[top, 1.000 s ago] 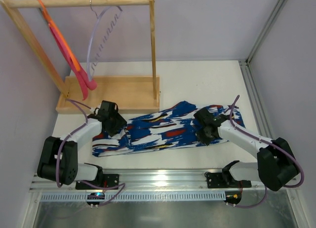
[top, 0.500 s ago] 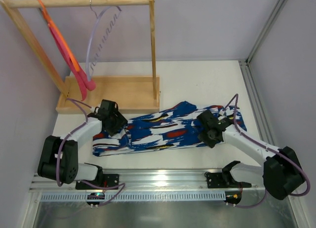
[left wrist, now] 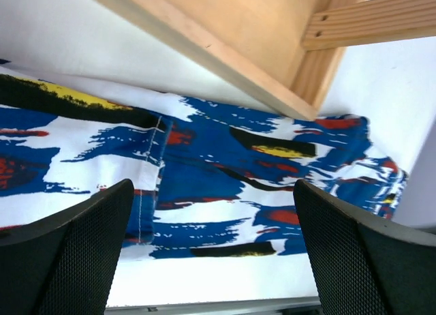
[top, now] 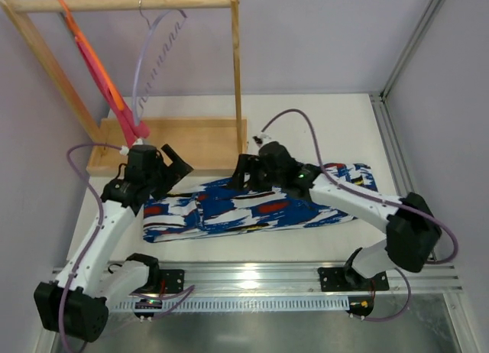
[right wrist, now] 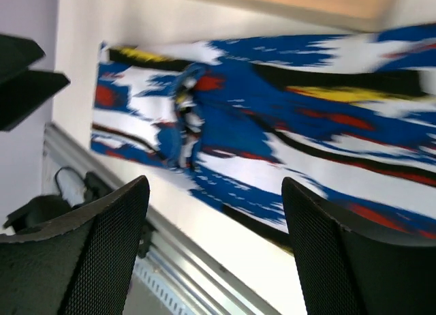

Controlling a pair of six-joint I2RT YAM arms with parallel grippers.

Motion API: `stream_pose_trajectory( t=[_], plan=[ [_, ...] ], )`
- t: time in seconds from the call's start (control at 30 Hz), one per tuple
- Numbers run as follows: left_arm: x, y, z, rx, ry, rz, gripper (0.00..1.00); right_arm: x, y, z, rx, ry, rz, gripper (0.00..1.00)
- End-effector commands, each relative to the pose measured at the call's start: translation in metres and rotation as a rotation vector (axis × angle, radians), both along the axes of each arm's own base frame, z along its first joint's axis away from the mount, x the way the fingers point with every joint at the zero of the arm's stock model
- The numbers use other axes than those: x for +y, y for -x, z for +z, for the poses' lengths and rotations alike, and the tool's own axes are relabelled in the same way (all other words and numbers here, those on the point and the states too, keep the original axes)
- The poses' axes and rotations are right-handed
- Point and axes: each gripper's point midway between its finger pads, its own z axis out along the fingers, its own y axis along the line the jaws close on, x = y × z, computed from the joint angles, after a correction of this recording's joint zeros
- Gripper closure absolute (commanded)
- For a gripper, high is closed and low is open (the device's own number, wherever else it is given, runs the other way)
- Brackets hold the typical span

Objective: Place the trousers on the hanger
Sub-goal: Fold the trousers

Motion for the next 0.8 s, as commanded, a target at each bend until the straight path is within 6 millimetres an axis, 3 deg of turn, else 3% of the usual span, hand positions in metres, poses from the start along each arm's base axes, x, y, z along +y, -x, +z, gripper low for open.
stream_pose_trajectory(
  t=[0.0, 0.07, 0.1, 0.2, 0.23, 0.43, 0.77],
  plan=[
    [0.013, 0.013, 0.043, -0.108, -0.015, 0.034, 0.00, 0.081, 0.001, 0.024, -0.069, -0.141, 0.175, 0.19],
    [0.022, 0.017, 0.058, -0.158, -0.017, 0.080, 0.00, 0.114, 0.000, 0.028, -0.105, -0.151, 0.230, 0.19],
    [0.026, 0.022, 0.074, -0.214, -0.009, 0.099, 0.00, 0.123, -0.003, 0.001, -0.080, -0.093, 0.248, 0.19],
    [0.038, 0.031, 0.084, -0.270, -0.017, 0.152, 0.00, 0.146, -0.002, -0.023, -0.059, -0.078, 0.312, 0.18],
    [0.042, 0.037, 0.089, -0.304, -0.012, 0.170, 0.00, 0.155, -0.006, -0.020, -0.076, -0.108, 0.323, 0.19],
    [0.057, 0.050, 0.098, -0.381, -0.013, 0.242, 0.00, 0.176, -0.001, -0.073, -0.060, -0.005, 0.405, 0.19],
    [0.055, 0.041, 0.096, -0.353, -0.024, 0.236, 0.00, 0.192, 0.007, -0.109, -0.018, 0.003, 0.463, 0.21]
  ],
)
